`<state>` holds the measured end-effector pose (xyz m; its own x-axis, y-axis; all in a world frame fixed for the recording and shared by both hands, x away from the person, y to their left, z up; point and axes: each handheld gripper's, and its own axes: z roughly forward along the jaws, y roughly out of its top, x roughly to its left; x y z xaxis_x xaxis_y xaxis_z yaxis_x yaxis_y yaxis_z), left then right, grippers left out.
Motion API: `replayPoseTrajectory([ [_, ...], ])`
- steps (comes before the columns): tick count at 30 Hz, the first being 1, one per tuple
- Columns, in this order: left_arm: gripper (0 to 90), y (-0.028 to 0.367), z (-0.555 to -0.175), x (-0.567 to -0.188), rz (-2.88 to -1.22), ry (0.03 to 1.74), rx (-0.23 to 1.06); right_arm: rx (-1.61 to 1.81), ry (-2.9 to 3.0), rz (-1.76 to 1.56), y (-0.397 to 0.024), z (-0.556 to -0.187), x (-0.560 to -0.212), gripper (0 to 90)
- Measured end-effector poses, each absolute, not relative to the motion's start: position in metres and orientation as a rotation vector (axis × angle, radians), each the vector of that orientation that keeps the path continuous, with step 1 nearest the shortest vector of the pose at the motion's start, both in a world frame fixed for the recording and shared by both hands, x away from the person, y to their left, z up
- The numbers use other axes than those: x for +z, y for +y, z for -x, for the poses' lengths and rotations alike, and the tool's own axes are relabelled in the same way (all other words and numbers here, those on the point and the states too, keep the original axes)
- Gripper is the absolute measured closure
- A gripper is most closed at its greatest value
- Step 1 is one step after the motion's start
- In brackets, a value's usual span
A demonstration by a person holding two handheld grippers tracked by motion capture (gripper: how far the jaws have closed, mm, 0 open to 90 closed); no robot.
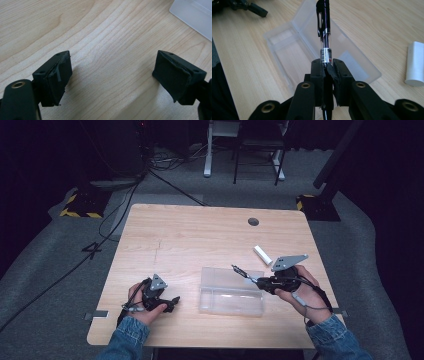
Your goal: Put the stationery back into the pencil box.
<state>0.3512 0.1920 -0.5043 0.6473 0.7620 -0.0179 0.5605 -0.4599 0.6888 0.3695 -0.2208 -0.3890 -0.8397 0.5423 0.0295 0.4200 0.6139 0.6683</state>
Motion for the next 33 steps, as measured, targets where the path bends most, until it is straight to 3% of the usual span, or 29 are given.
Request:
replayPoseTrajectory([
  [33,15.5,0.192,-0.351,-0.504,-2.193,1.021,0.386,0.768,2.892,-0.672,-0.177,-0.374,-0.431,79.9],
])
